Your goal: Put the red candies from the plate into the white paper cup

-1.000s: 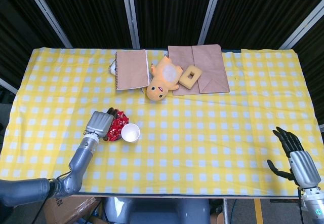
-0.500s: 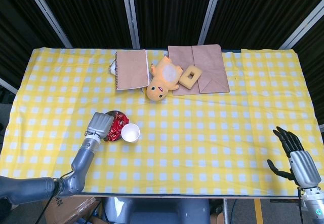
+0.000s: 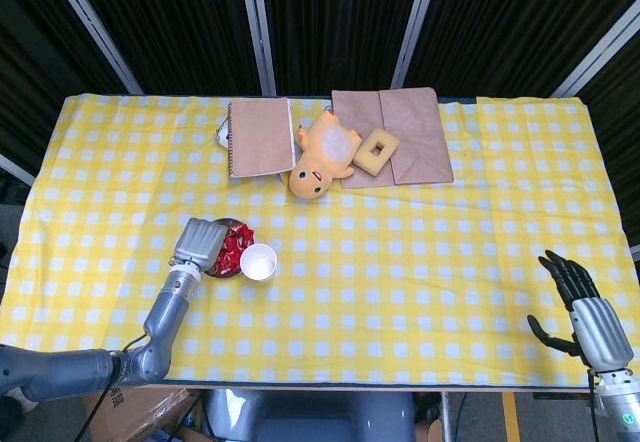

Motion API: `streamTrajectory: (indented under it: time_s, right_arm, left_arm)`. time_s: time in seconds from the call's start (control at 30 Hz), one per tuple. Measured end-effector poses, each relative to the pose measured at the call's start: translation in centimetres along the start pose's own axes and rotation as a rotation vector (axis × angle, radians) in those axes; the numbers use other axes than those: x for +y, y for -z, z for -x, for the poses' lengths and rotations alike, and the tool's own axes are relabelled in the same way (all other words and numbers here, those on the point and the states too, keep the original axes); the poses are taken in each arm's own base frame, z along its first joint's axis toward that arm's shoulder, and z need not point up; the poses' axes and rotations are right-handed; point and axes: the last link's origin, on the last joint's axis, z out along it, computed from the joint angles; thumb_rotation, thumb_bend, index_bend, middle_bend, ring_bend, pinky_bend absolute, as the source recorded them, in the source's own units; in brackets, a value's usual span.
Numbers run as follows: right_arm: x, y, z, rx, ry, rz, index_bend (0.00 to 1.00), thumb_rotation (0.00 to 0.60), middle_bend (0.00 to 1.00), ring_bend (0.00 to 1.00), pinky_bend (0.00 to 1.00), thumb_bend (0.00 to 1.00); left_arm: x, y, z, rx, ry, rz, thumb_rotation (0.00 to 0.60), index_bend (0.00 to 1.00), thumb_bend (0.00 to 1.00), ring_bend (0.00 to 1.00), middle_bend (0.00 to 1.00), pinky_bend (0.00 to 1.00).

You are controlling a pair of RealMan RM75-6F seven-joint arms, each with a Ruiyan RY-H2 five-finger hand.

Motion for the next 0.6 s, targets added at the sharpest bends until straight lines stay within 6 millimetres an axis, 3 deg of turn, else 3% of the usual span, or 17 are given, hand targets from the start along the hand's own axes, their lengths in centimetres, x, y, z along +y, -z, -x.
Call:
streamTrajectory:
  time_s: [0.3, 0.6]
  right_arm:
    - [-0.03, 0.00, -0.01, 0.001, -0.002, -0.001, 0.00, 0.600, 0.00, 0.00, 0.00, 0.42]
    - [-0.04, 0.01, -0.08, 0.004, -0.003, -0.002, 0.00, 0.600, 0.00, 0.00, 0.00, 0.42]
  left_arm:
    - [0.07, -0.41, -0.18, 0.029, -0.009, -0.006, 0.600, 0.55, 0.39, 0.88, 0.56, 0.91]
    - [-0.43, -0.56, -0.17, 0.050, -0.021, -0.012, 0.600, 0.60, 0.41, 0.88, 0.64, 0.92]
